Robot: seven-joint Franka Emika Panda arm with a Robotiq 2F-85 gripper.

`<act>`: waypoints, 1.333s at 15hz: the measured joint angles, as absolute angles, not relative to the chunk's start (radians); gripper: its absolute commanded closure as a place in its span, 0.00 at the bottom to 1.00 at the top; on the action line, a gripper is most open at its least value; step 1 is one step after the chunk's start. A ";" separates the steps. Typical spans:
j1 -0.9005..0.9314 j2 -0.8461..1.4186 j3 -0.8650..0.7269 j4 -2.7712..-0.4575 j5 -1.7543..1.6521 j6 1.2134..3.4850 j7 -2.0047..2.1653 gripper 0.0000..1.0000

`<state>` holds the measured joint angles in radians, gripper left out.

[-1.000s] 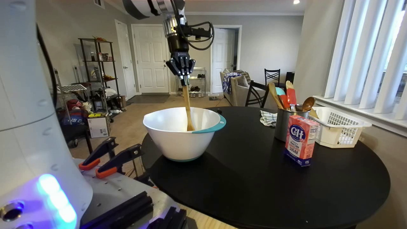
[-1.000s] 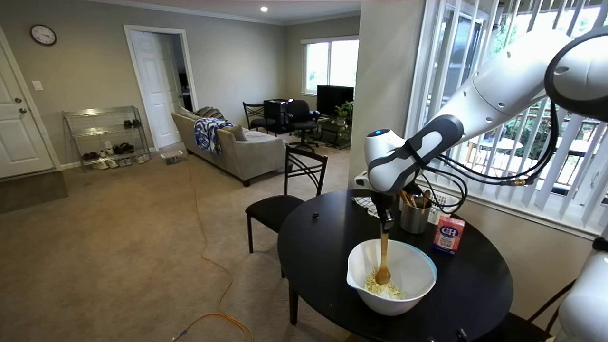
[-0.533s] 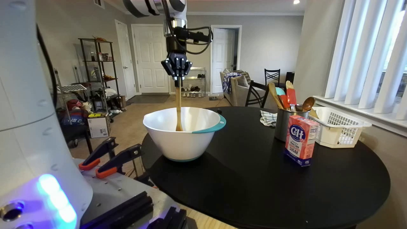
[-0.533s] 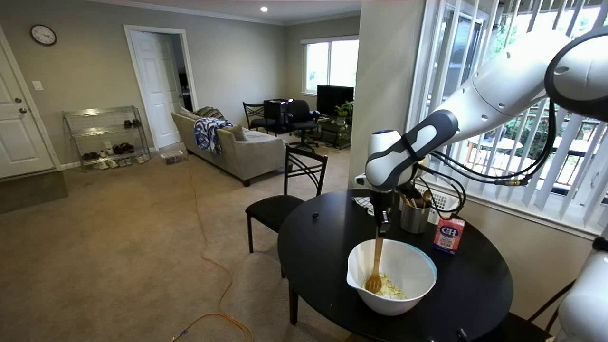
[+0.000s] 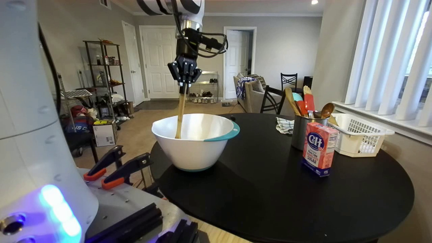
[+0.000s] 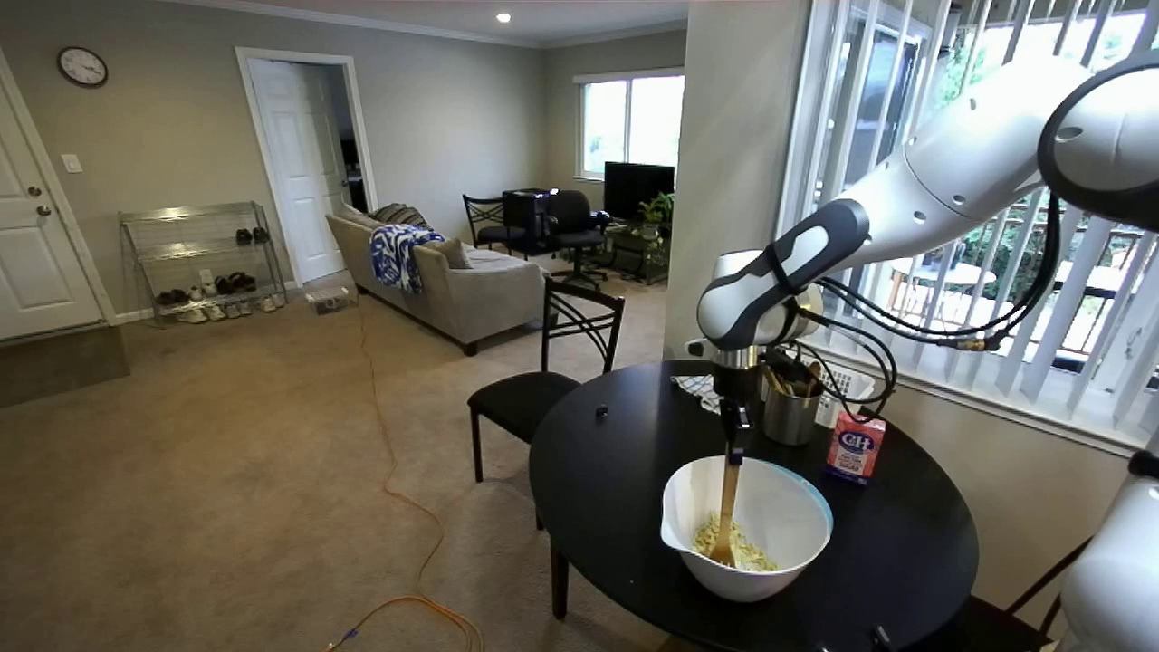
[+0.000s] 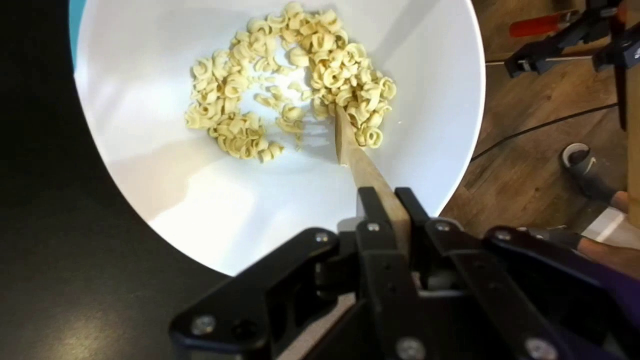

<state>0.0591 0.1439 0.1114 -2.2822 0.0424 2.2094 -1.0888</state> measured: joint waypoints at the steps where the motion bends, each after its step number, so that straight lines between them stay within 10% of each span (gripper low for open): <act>1: 0.057 0.144 0.110 -2.278 0.042 2.188 -1.089 0.97; 20: 0.060 0.144 0.095 -2.272 -0.248 2.236 -0.884 0.97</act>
<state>0.0596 0.1436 0.0946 -2.2719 -0.2477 2.2359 -0.8844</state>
